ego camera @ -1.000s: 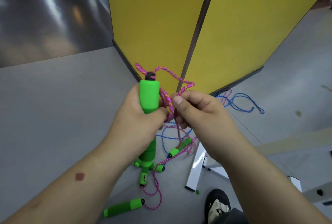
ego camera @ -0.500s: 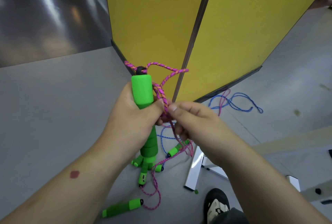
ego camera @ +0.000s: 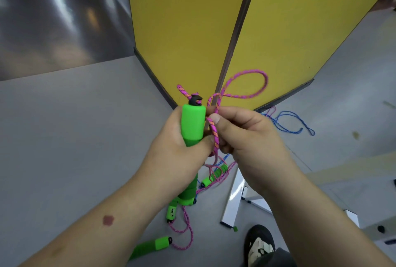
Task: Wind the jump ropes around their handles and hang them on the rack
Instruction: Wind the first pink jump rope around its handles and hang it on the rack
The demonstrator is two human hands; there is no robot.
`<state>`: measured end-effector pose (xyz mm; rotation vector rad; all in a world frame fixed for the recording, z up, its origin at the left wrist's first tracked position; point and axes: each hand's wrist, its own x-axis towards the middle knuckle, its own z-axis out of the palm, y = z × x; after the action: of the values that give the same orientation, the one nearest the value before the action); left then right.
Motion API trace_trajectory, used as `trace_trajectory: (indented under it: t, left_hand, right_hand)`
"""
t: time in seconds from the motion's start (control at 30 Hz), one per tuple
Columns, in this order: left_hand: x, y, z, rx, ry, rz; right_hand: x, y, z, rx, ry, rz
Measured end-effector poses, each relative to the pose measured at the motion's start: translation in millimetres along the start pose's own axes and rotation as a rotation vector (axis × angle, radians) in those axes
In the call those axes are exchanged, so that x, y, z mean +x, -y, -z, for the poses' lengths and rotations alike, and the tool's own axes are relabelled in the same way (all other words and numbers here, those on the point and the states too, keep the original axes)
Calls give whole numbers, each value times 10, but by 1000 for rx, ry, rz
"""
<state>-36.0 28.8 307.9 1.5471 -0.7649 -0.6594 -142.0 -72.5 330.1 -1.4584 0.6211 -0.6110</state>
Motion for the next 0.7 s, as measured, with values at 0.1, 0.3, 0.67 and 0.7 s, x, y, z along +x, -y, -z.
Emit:
trace_trajectory:
  t: [0.1,0.3,0.67,0.7]
  left_hand:
    - [-8,-13,-13,26,18,-30]
    - [30,-36,32,-41,-108,-25]
    - [68,-46,138,-25,-250,29]
    - [60,-39,125,-10,-222,52]
  right_hand:
    - [4,17,23,-19,-73,8]
    - [-3,-39,26,-14,16,-151]
    - [-6,-22,0,-166,92,-111]
    - [1,-13,9,-143,55,-79]
